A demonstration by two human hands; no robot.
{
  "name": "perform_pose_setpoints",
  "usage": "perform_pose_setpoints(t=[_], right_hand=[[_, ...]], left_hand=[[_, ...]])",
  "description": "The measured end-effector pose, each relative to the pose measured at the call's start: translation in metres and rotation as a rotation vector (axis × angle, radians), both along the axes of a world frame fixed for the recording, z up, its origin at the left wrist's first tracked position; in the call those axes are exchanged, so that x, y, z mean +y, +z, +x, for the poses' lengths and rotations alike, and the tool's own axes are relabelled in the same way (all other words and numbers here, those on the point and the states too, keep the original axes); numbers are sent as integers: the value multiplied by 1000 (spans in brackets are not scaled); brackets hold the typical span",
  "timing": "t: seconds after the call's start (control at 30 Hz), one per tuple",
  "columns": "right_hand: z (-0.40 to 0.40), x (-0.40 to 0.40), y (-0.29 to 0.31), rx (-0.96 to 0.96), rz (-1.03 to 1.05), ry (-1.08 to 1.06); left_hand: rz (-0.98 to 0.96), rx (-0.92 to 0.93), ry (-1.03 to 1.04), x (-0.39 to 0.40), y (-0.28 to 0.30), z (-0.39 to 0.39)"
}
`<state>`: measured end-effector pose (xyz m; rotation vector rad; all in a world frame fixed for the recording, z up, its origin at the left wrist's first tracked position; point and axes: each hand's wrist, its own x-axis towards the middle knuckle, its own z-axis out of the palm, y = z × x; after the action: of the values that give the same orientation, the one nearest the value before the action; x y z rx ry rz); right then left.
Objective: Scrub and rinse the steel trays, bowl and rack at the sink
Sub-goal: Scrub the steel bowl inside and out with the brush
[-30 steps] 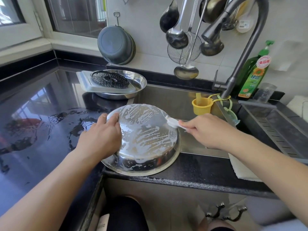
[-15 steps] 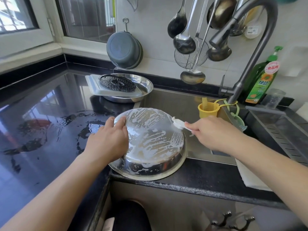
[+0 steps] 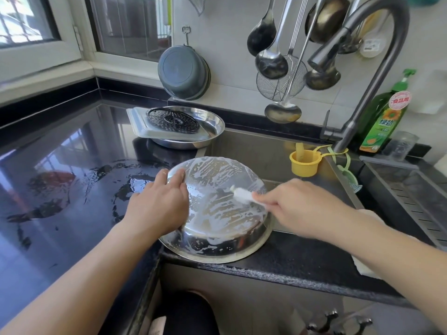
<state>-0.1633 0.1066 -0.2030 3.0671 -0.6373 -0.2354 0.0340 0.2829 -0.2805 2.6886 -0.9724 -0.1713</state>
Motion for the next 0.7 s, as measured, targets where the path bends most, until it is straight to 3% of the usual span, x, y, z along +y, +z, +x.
perform_pose_setpoints(t=[0.13,0.3,0.47,0.63,0.7], right_hand=[[14,-31,5,-14,-110,-163],[6,-3,1,6,20,-34],[24,-36,3,-33,-82,-181],[21,1,-5,5,43,-13],[31,-18,-4,-24,-43,-56]], left_hand=[[3,5,-8,1,0,1],[-8,7,3,0,1,-2],[-15,-4,-6,1,0,-1],[-22,-4,0,0,0,-1],[-14,-13,-5,0,-2,0]])
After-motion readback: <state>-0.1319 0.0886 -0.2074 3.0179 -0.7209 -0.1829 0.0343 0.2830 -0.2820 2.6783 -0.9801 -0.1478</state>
